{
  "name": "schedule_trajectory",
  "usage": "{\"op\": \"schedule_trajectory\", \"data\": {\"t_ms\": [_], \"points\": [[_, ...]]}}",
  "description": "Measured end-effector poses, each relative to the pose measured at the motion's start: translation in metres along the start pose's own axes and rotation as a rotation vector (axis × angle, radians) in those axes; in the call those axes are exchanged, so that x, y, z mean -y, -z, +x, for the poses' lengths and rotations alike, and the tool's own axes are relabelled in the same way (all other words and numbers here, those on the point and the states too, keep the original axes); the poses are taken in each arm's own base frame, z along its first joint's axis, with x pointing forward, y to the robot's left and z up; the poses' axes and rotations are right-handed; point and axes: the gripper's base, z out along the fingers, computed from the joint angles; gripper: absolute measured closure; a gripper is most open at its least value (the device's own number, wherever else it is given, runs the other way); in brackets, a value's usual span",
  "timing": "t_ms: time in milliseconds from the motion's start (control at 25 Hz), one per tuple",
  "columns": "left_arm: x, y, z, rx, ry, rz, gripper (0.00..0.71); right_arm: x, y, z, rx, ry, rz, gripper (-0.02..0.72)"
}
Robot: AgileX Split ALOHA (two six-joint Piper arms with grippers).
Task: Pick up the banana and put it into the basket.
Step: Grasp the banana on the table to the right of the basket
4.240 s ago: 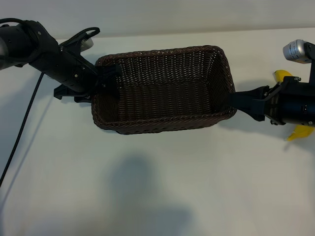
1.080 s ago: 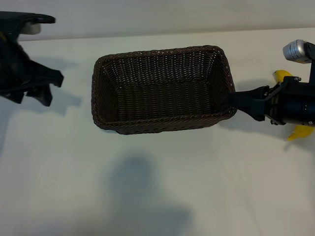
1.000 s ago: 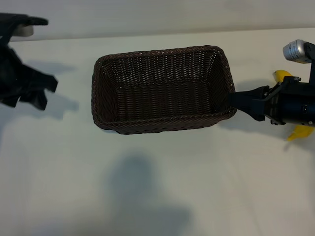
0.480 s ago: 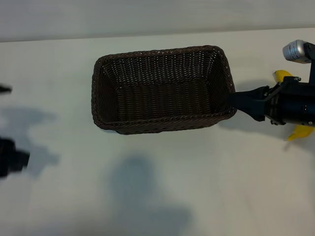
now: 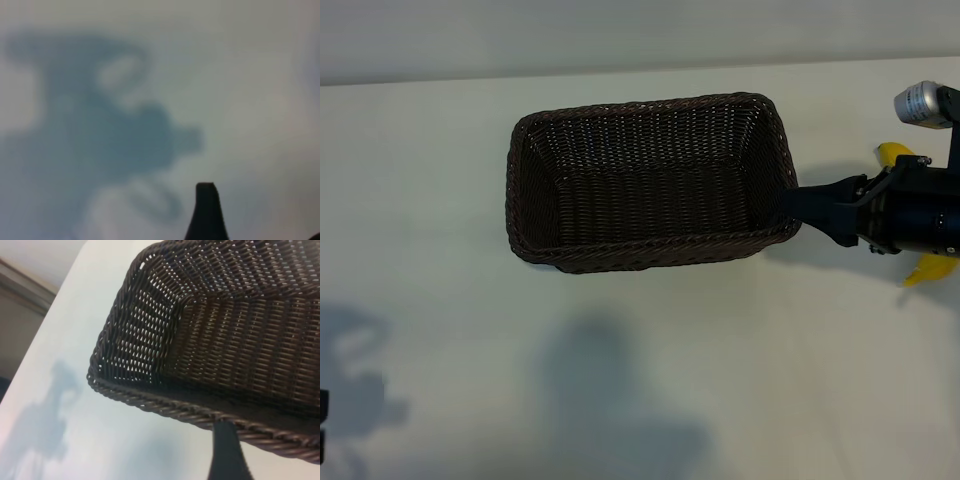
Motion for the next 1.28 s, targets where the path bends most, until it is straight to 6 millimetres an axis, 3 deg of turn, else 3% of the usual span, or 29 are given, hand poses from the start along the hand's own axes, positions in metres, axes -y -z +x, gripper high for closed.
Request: {"op": "schedule_trajectory", "data": {"t_ms": [400,1280], "points": [[-0.001,0.026,0.019,0.184,-0.002,0.010,0.136,0.000,0.000,0.000,0.000,0.001,0.000,0.259],[-0.001,0.026,0.026,0.186,-0.003,0.010,0.136,0.000,0.000,0.000,-0.001,0.007,0.000,0.259]]}}
